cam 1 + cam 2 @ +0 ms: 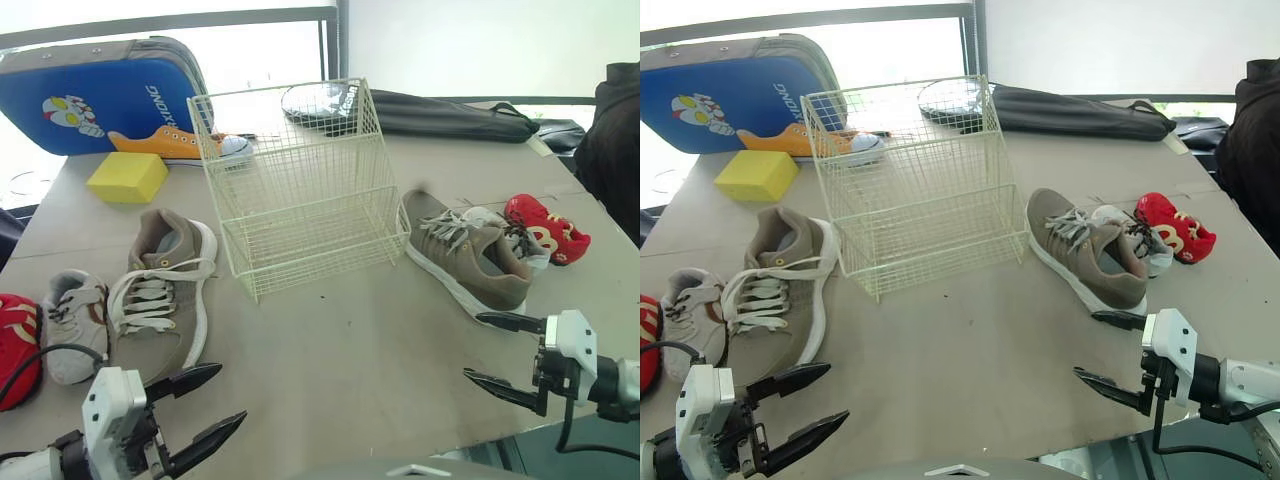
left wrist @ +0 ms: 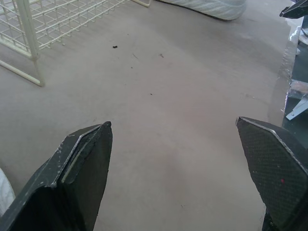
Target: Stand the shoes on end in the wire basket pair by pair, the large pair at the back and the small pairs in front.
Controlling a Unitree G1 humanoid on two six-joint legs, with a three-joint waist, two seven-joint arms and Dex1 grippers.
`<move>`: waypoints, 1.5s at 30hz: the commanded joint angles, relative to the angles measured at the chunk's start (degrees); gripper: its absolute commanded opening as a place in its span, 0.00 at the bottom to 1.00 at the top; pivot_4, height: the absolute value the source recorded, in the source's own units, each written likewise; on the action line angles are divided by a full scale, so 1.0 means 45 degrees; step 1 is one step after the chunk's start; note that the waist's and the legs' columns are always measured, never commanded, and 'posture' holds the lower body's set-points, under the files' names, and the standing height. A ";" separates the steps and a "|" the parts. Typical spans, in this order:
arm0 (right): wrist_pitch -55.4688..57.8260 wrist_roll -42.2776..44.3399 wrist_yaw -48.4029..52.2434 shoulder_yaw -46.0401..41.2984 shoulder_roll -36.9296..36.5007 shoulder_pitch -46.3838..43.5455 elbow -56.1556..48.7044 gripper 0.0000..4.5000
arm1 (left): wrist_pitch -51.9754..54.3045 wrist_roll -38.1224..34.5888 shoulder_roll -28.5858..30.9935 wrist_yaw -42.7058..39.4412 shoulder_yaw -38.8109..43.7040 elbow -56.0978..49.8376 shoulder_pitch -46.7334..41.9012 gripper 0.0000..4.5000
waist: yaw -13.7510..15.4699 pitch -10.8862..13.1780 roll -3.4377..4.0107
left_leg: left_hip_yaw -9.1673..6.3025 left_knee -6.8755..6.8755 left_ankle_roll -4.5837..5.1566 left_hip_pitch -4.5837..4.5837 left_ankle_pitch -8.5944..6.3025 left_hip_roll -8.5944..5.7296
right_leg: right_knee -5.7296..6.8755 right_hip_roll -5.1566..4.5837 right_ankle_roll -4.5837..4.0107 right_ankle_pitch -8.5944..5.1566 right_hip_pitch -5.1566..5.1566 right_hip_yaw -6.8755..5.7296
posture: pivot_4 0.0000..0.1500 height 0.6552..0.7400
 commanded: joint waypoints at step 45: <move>0.5899 0.2644 -0.7483 -0.5097 0.1698 0.2250 -0.5063 0.98 | 0.5127 -0.2228 0.1496 0.1393 -0.6996 0.0494 -1.2592 1.00 | 0.0178 -0.0058 0.0079 | -0.0066 0.0042 -0.0055 0.0027 0.0039 -0.0064 | 0.0039 0.0069 0.0044 0.0035 0.0002 0.0016 | 1.00 1.00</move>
